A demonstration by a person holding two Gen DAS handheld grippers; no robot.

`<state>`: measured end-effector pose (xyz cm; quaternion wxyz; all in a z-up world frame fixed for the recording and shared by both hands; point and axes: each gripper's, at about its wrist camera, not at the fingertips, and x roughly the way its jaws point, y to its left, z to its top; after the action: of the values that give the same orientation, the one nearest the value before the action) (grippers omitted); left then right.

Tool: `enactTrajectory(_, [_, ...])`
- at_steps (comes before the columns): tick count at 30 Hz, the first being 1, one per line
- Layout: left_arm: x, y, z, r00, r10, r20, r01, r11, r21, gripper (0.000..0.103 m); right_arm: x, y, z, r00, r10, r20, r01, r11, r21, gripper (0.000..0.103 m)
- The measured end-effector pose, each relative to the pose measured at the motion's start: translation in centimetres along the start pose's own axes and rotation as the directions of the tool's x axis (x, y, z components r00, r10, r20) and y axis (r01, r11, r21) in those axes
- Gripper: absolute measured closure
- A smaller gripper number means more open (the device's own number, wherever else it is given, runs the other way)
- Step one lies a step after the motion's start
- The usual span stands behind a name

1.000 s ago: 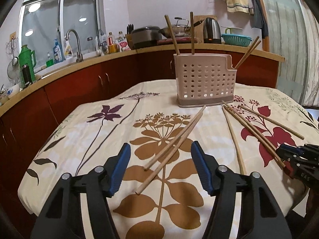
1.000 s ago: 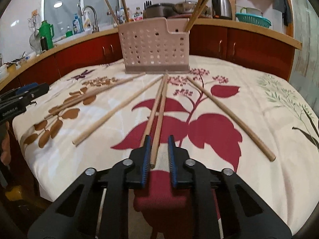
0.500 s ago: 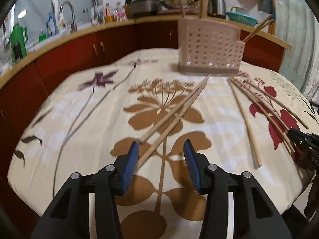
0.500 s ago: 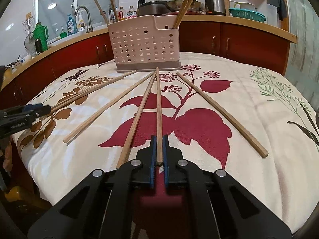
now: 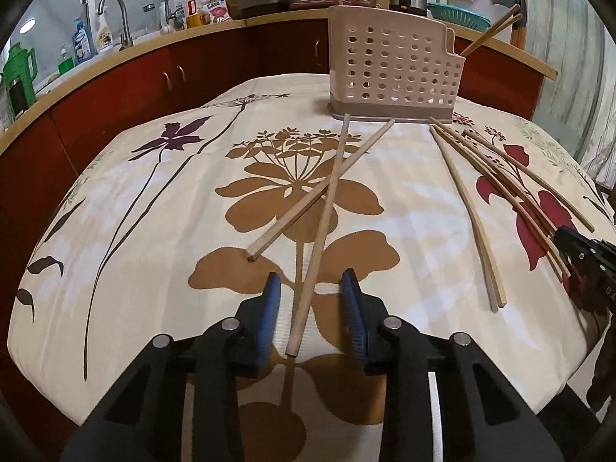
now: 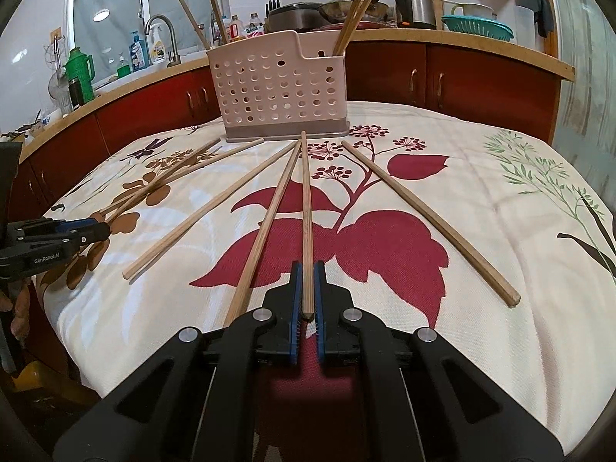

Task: Organize utensils
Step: 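Close the left tool on a chopstick while the right tool grasps another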

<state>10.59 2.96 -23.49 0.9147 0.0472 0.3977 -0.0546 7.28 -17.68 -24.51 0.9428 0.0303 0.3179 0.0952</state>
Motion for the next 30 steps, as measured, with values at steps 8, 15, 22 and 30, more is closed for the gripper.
enactTrajectory(8, [-0.7,-0.4,-0.6,1.000,-0.010,-0.017,0.011,1.000,0.028,0.077,-0.1,-0.2,-0.1,1.000,0.010,0.002,-0.010,1.000,0.013,0.096])
enactTrajectory(15, [-0.9,-0.5,-0.8,1.000,0.001,-0.023,0.001,0.999,0.048,0.093,-0.2,-0.2,-0.2,1.000,0.011,0.004,-0.011,1.000,0.019,0.096])
enactTrajectory(22, [-1.5,-0.6,-0.8,1.000,0.002,-0.005,-0.001,0.998,0.062,0.096,-0.8,-0.2,0.1,1.000,0.007,0.018,-0.008,1.000,0.019,0.097])
enactTrajectory(30, [-3.4,-1.0,0.2,0.996,0.020,0.086,-0.028,0.996,0.085,0.096,-1.9,-0.5,0.8,0.999,-0.002,0.052,0.001,1.000,0.025,0.097])
